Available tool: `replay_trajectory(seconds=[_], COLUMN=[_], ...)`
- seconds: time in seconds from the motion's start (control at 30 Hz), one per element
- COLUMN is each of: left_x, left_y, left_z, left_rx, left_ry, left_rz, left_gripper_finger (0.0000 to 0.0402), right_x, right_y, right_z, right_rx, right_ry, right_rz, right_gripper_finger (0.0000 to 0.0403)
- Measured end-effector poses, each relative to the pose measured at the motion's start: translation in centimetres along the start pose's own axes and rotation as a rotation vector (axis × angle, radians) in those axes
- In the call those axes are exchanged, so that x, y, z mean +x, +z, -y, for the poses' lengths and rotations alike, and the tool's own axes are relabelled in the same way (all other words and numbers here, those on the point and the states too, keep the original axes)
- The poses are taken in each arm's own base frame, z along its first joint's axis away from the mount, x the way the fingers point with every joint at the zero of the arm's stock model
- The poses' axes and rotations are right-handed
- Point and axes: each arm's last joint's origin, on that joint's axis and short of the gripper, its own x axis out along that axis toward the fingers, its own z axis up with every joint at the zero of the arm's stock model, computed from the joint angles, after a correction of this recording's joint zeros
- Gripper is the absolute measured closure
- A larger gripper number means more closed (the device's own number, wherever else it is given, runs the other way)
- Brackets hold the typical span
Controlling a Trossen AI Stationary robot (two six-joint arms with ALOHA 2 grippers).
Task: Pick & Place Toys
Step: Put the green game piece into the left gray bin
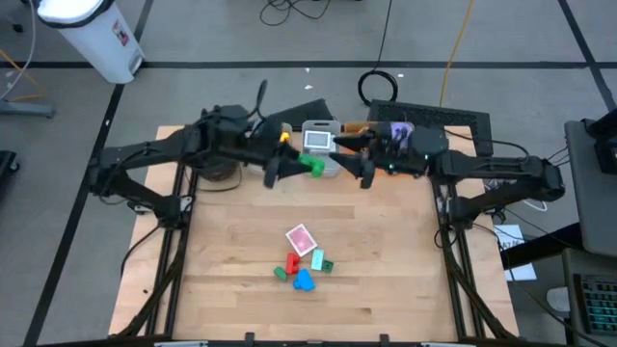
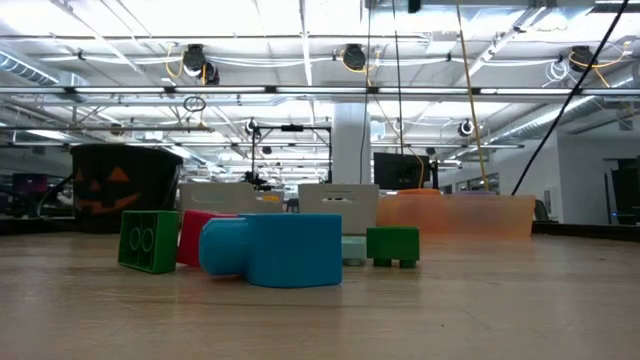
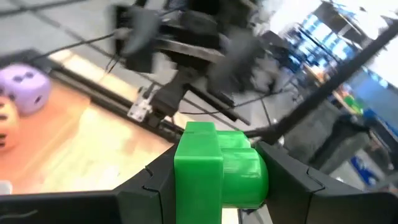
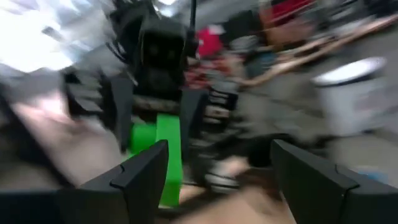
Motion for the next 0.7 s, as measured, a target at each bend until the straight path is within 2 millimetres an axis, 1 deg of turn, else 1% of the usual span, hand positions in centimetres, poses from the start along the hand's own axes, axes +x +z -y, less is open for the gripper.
replay_trajectory(seconds=[0.07,0.27,0.37,0.47,0.57,0.7], left_x=[0.8,4.6,6.1,7.2,7.8,7.7], left_y=[0.2,-0.1,-0.3,-0.5,-0.6,0.1], left_z=[-1.3,-4.7,-6.0,-6.9,-7.6,-8.1], left_rx=[-0.061,-0.231,-0.29,-0.329,-0.351,-0.371], left_ry=[0.003,-0.048,-0.088,-0.115,-0.12,-0.134], left_rz=[-0.007,-0.059,-0.072,-0.083,-0.078,-0.034], left_gripper_finger=[0.0227,0.0227,0.0227,0.0227,0.0227,0.0227], right_x=[-0.4,-1.2,-1.7,-2.6,-3.4,-4.4], right_y=[-0.6,-1.8,-2.2,-2.3,-2.1,-2.0], right_z=[-0.8,-3.5,-4.5,-5.5,-6.3,-6.7], right_rx=[-0.119,-0.4,-0.539,-0.682,-0.705,-0.692], right_ry=[-0.093,-0.175,-0.269,-0.36,-0.395,-0.37], right_rz=[-0.016,-0.015,-0.017,-0.025,-0.018,-0.033], right_gripper_finger=[0.0133,0.0133,0.0133,0.0133,0.0133,0.0133])
